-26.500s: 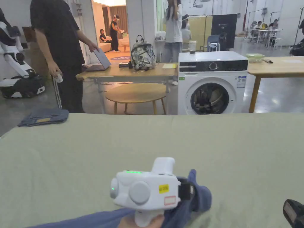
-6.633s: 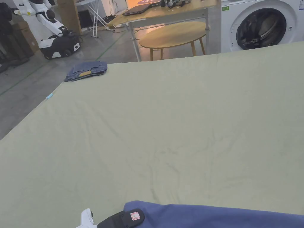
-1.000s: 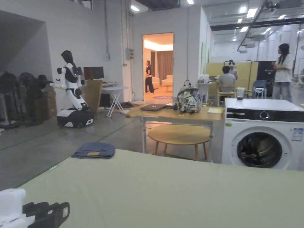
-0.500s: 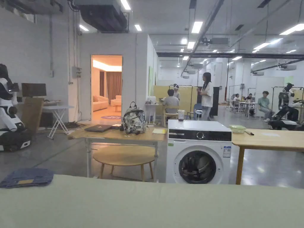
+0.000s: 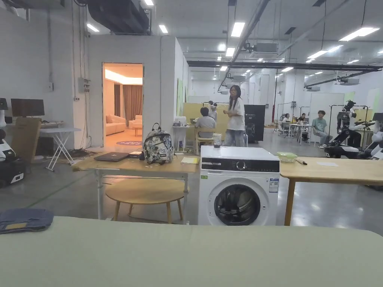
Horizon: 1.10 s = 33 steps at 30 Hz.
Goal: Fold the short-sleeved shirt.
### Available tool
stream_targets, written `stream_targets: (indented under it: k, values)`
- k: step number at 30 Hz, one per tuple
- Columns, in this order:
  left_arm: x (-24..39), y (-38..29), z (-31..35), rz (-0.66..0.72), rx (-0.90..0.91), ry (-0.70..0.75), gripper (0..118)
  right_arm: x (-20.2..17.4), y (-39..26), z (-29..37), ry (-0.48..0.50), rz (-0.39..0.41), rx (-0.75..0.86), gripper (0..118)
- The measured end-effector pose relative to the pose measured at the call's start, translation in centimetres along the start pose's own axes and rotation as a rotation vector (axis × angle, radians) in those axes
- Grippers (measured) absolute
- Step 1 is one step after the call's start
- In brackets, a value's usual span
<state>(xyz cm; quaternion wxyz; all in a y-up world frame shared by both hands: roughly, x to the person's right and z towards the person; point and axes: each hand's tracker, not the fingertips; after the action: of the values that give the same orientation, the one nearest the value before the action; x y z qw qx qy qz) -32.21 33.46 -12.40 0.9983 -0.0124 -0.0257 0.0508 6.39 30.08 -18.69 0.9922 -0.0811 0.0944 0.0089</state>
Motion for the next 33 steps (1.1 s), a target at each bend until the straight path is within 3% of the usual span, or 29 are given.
stream_targets:
  k: [1,2,3,4,5,6,7,10,11,12,23,33]
  values:
    - [-0.2,0.0,0.1,0.007,-0.001,-0.009,0,-0.1,-0.1,0.0,-0.003,0.005,0.002,3]
    - [-0.3,0.2,0.0,-0.017,-0.002,-0.004,0,-0.3,-0.1,0.1,-0.017,0.017,0.009,15]
    - [-0.2,0.3,0.1,-0.039,-0.005,0.001,0,-0.4,-0.2,0.2,-0.035,0.027,0.018,33]
    - [-0.1,0.6,0.2,-0.08,-0.01,0.015,0,-0.3,-0.2,0.4,-0.035,0.029,0.025,58]
    - [0.1,0.9,0.3,-0.12,-0.014,0.022,10,-0.1,-0.3,0.5,-0.029,0.029,0.026,70]
    - [0.3,0.9,0.3,-0.15,-0.011,0.028,30,-0.1,-0.3,0.5,-0.025,0.021,0.028,75]
    - [0.5,1.0,0.4,-0.169,-0.013,0.013,65,-0.1,-0.3,0.5,-0.034,0.015,0.035,79]
    - [1.2,1.1,0.0,-0.197,-0.053,-0.037,86,-0.2,-0.2,0.7,-0.059,0.002,0.063,82]
    - [1.6,0.9,-0.3,-0.21,-0.053,-0.017,99,-0.2,-0.1,0.8,-0.06,-0.001,0.066,87]
    - [2.0,0.7,-0.3,-0.235,-0.045,0.016,102,-0.2,0.0,0.8,-0.061,-0.001,0.07,92]
    - [2.3,0.4,-0.5,-0.166,-0.042,-0.026,102,-0.9,0.6,2.1,-0.044,0.017,0.172,95]
    - [1.7,0.5,-0.1,-0.109,-0.017,-0.031,102,-0.6,1.0,1.9,-0.022,-0.028,0.134,95]
